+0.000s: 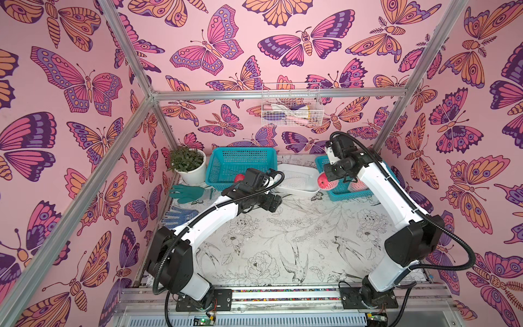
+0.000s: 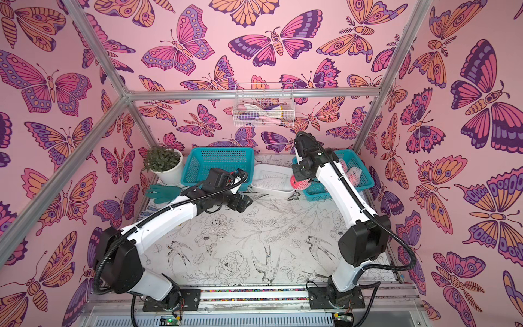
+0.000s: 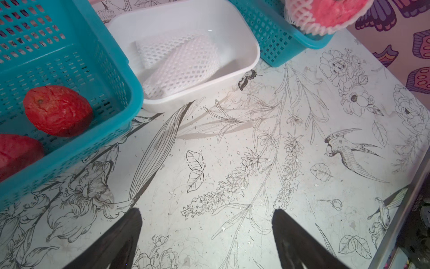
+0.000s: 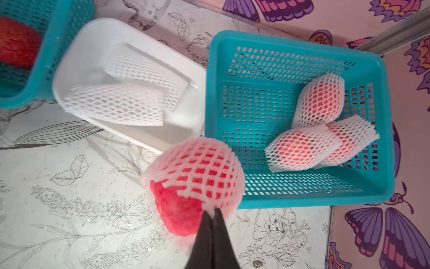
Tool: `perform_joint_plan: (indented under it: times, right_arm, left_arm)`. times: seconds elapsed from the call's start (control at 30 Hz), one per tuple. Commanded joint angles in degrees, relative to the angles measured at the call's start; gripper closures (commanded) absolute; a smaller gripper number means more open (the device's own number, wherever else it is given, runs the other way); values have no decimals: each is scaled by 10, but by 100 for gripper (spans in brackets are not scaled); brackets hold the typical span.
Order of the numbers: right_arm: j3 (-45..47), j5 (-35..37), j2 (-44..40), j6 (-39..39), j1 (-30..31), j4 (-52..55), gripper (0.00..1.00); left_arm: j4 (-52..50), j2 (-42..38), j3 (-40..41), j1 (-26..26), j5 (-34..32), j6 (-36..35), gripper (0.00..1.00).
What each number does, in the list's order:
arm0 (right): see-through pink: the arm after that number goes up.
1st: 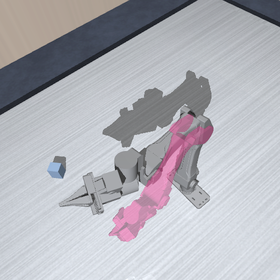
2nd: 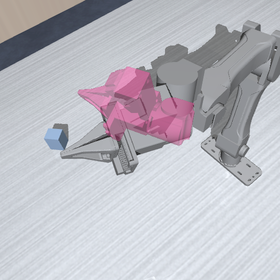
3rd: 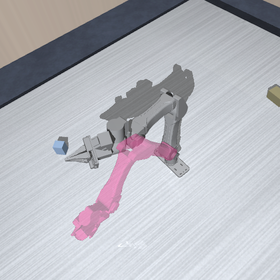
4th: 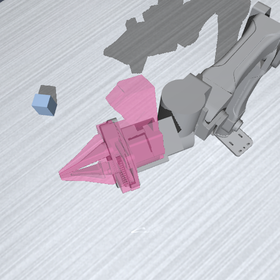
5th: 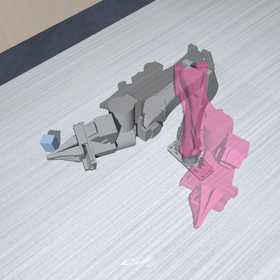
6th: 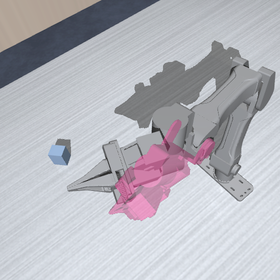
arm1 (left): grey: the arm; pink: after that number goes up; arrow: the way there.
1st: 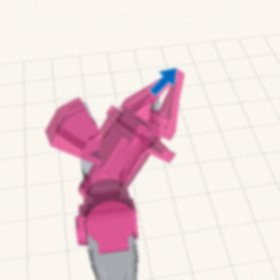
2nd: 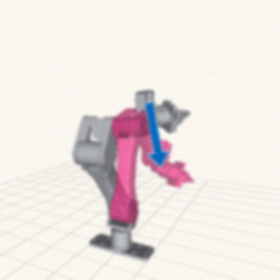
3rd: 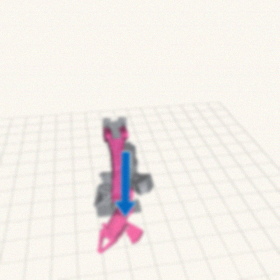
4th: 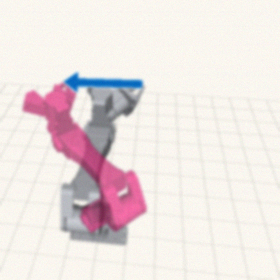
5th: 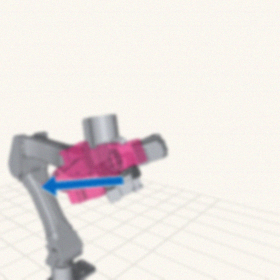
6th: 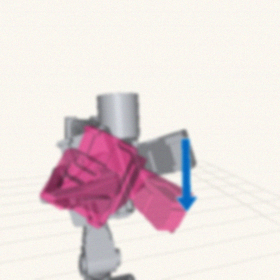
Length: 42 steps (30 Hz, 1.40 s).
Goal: Remove foam nets from apples
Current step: Pick up the apple from the basket, then place the apple at the center of the board.
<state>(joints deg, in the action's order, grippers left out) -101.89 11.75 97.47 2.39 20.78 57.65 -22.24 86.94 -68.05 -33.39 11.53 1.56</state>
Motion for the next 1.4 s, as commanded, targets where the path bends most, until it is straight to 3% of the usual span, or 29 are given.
perform_joint_plan:
  times: [0.0, 0.27, 0.6, 0.93, 1.37]
  right_arm:
    - [30, -10, -18, 35, 39, -1, 100]
    - [140, -42, -40, 106, 129, -67, 100]
    - [241, -142, -18, 169, 168, -161, 100]
    - [258, -216, 9, 180, 169, -207, 100]
    - [268, -225, 31, 165, 139, -217, 100]
  left_arm:
    - [-2, -24, 29, -4, -5, 2, 11]
    - [-11, -90, 110, -4, -17, 10, 10]
    - [-8, -108, 166, -5, -15, 36, 9]
    - [4, -66, 151, -6, 0, 23, 7]
    - [1, 27, 69, -7, 18, 6, 8]
